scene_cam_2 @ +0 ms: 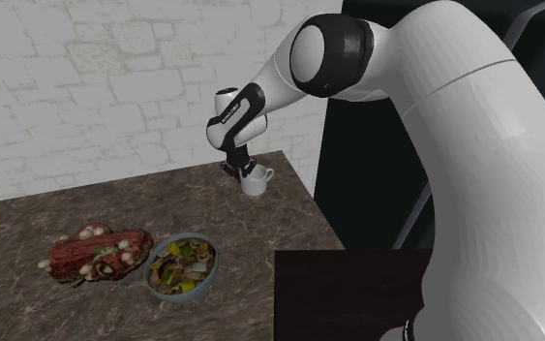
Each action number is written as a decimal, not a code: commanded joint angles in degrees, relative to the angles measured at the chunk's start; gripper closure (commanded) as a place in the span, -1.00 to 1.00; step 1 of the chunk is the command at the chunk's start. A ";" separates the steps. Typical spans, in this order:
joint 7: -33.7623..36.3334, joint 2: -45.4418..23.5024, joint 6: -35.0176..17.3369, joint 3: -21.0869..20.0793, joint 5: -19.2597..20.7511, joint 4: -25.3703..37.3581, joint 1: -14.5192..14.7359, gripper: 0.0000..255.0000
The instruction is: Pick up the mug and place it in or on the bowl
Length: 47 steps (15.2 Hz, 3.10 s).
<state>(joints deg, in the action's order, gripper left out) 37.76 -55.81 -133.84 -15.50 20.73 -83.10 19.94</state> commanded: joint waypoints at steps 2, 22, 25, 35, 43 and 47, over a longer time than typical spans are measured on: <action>-0.05 0.60 0.32 -0.13 -0.10 -0.30 -0.11 1.00; -1.48 11.73 8.32 -2.83 -2.73 -3.46 -2.03 1.00; -1.75 13.15 9.74 -3.20 -3.17 -3.44 -2.26 1.00; -1.53 18.17 13.07 -4.47 -4.51 -5.09 -2.52 1.00; 6.61 27.52 7.43 -7.41 -5.55 -20.46 0.60 1.00; 10.83 31.10 5.53 -9.07 -6.19 -26.06 2.71 1.00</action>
<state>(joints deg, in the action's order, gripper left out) 47.58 -25.69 -127.97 -24.15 14.75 -107.83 22.18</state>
